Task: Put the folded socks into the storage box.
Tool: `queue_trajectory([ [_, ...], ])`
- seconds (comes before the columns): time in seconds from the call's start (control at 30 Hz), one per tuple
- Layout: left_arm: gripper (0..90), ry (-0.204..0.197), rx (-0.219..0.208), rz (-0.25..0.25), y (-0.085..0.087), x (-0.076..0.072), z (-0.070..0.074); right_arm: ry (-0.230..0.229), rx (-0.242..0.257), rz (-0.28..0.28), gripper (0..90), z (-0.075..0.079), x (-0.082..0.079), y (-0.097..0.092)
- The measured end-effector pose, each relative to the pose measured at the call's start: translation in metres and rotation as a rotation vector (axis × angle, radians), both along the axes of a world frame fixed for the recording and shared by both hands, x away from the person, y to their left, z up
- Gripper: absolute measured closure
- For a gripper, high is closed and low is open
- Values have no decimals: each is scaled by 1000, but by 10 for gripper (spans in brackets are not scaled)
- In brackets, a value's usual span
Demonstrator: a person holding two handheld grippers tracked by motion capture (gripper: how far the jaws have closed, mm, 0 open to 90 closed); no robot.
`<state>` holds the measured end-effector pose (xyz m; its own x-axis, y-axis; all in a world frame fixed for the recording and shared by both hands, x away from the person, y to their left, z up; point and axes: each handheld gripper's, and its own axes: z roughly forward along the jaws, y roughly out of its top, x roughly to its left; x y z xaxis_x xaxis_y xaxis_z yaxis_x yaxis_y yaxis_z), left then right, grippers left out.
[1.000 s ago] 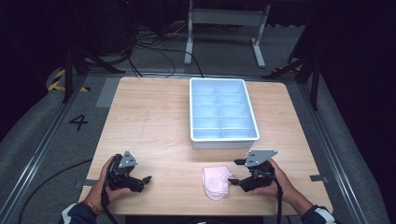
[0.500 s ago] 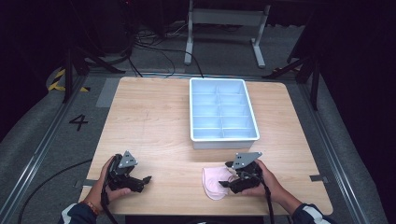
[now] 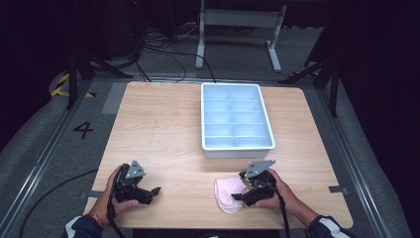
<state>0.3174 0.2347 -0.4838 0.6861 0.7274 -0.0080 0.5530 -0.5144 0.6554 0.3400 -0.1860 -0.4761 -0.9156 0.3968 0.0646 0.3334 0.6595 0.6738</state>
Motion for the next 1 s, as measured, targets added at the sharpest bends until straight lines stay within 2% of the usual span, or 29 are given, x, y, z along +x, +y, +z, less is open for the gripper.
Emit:
queue_trajectory([
  [0.1,4,-2,0,-1,0,0,0,-2,-3,39,214,0,-3,3],
  [0.27,4,-1,0,0,0,0,0,11,16,118,502,3,-10,5],
  [0.4,4,-1,0,0,0,0,0,16,29,160,680,3,-13,8],
  [0.43,4,0,0,0,0,0,0,17,31,166,701,4,-14,8],
  [0.67,4,-2,-1,-2,0,0,0,-19,18,176,766,5,-17,9],
  [1.0,4,3,-4,-2,0,0,0,-56,28,175,785,11,-17,2],
])
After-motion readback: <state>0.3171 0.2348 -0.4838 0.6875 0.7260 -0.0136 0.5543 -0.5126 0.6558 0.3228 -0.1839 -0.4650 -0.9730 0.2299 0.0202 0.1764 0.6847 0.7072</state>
